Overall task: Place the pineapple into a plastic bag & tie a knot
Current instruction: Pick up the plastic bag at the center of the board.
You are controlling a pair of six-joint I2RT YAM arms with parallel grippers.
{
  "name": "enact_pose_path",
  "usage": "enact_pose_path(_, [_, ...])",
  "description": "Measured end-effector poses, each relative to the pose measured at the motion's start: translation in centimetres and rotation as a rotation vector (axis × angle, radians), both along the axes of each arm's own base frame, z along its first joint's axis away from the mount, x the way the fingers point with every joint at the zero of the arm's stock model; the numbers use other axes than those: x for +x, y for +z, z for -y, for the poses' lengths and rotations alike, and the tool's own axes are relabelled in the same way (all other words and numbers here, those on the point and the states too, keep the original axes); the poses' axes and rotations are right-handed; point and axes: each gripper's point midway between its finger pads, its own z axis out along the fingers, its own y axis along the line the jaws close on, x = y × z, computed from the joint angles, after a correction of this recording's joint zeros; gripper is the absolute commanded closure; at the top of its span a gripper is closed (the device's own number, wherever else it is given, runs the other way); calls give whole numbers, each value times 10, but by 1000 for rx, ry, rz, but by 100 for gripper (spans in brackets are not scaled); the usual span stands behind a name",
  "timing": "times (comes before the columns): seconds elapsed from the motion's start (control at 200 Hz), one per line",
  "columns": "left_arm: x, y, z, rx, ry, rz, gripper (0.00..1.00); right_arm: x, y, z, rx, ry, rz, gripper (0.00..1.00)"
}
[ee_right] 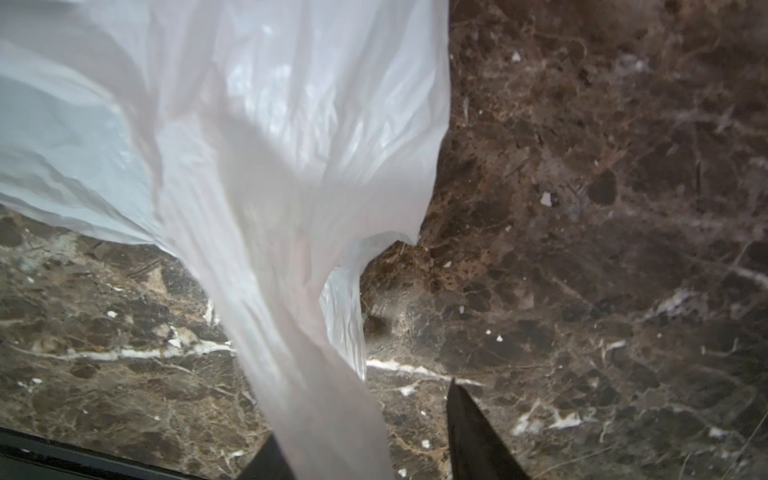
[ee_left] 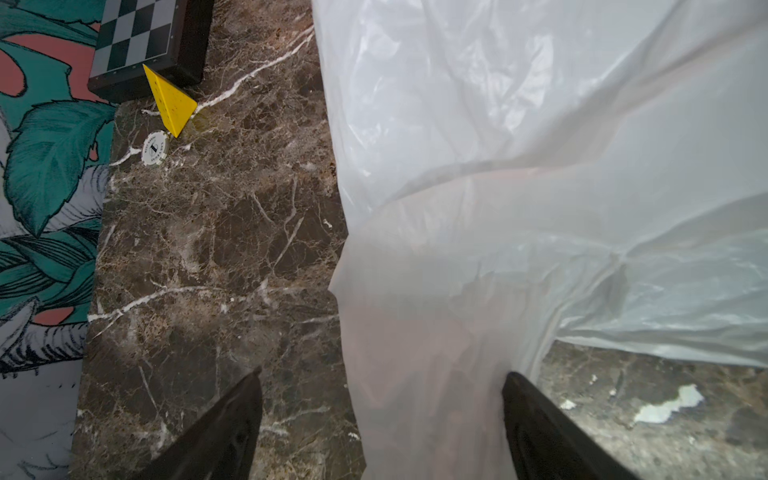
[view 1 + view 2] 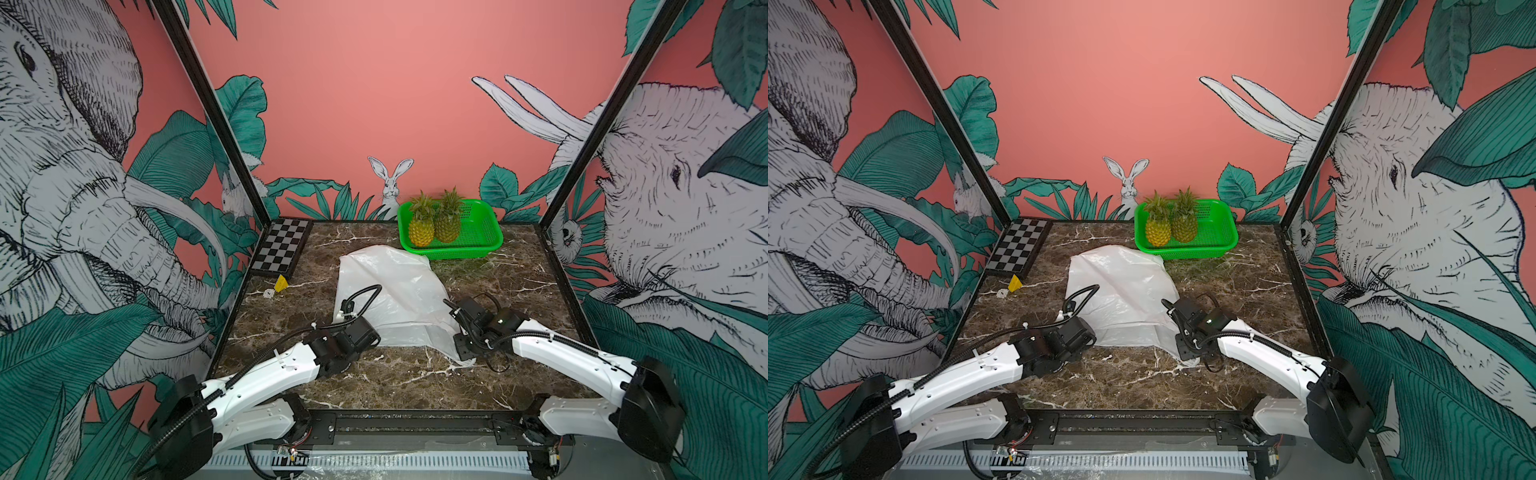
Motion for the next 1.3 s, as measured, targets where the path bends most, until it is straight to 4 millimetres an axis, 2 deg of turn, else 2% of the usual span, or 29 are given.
enact_pose_path(0.115, [-1, 15, 5, -51, -8, 55, 1, 0, 3, -1, 7, 10, 9, 39])
enact_pose_path(0.205, [-4, 36, 8, -133, -17, 109, 0, 1, 7, -1, 20, 13, 22, 33])
enact_pose_path(0.295, [-7, 55, 9, -212, -24, 153, 1, 1, 11, -2, 34, 14, 37, 32])
enact_pose_path(0.365, [-11, 60, 9, -237, -33, 161, 0, -1, 11, 0, 41, 13, 44, 31])
enact_pose_path(0.55, [-21, 55, 16, -234, -86, 123, 1, -8, 4, 7, 32, 14, 34, 30])
enact_pose_path(0.72, [-25, 37, 21, -173, -108, 79, 0, -9, 3, 8, 28, 14, 31, 30])
enact_pose_path(0.965, [-21, 6, 8, 1, -16, 48, 1, -8, -5, 8, 4, 21, 9, 30])
enact_pose_path(1.025, [-19, 1, 4, 55, 9, 57, 2, -8, -8, 7, -5, 27, 1, 37])
enact_pose_path(1.065, [-17, -2, 2, 88, 22, 62, 6, -7, -10, 7, -11, 35, -2, 45])
enact_pose_path(1.12, [-14, -5, 1, 135, 25, 64, 22, -7, -11, 5, -17, 41, -8, 60])
enact_pose_path(1.2, [-9, -4, 7, 163, 20, 70, 78, -3, -10, 1, -19, 59, -7, 99])
enact_pose_path(1.225, [-7, -1, 10, 162, 16, 74, 99, -2, -8, 0, -17, 64, -3, 100])
enact_pose_path(1.3, [0, 19, 21, 133, 11, 102, 100, 5, 7, -7, 5, 72, 22, 100])
